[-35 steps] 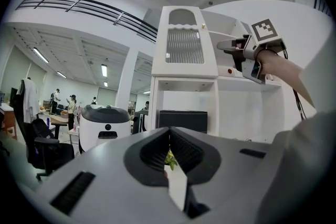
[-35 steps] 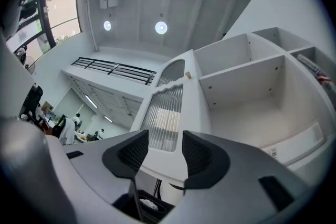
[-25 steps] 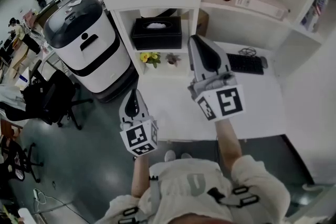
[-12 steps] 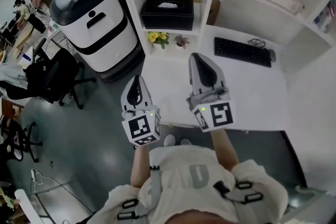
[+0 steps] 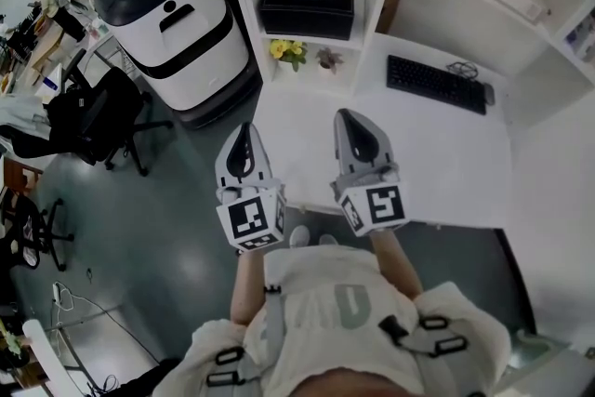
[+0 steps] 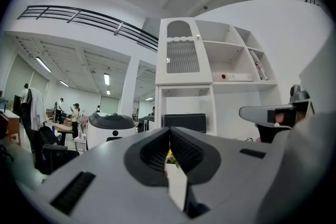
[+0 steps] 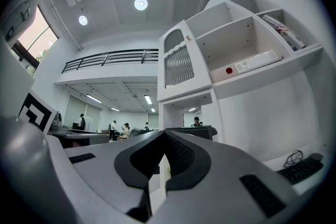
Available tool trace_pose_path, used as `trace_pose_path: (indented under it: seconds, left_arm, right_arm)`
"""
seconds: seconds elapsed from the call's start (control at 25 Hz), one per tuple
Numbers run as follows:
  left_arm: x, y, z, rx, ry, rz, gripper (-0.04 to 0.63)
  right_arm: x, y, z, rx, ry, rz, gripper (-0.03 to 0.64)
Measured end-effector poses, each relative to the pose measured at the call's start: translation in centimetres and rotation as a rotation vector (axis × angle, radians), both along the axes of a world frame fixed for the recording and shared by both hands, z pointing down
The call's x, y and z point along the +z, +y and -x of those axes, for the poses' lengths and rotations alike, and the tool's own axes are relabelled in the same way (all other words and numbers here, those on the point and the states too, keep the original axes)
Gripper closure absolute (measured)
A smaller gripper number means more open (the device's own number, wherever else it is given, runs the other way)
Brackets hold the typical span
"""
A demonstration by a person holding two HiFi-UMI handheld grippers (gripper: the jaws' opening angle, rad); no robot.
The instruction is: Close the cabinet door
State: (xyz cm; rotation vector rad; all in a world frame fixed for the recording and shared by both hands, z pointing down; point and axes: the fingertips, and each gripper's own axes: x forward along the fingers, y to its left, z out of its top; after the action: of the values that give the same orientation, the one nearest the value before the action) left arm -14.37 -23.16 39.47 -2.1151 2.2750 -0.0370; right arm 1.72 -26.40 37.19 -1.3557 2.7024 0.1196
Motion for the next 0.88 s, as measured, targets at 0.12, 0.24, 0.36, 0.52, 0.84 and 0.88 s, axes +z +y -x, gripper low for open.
trace_pose_path:
  seconds: [0.12,0.24,0.36,0.52,0.84,0.88]
  left_arm:
    - [0.0,0.1,-0.3,0.004,-0.005,-0.001,0.591]
    - [-0.1,0.2,-0.7,0.014,-0.012,-0.004,0.591]
    - [-0.3,0.2,-1.1,0.021,-0.018,-0.008,0.591]
    - [-0.5,0.2,-1.3,0.024,-0.025,-0.012,0.591]
    - [-1.0,0.2,-1.5,0.024,-0.035,-0.020,0.591]
    - [-1.1,0.2,-1.5,0.024,-0.034,-0.022,0.591]
  right_arm:
    - [0.4,0.1,0.0,-0.001,-0.004,0.004,0.612]
    - [1.0,0.3,-0.1,-0.002,0.002,0.016,0.612]
    - [1.3,0.4,-0.1,-0.005,-0.002,0.023,0.612]
    - [1.7,0.2,-0.1,-0.011,-0.014,0.046,0.614]
    - [2.6,-0.2,-0.7,-0.003,-0.017,0.092,0.614]
    - [2.5,-0.3,-0.8,-0.002,-0.018,0.090,0.614]
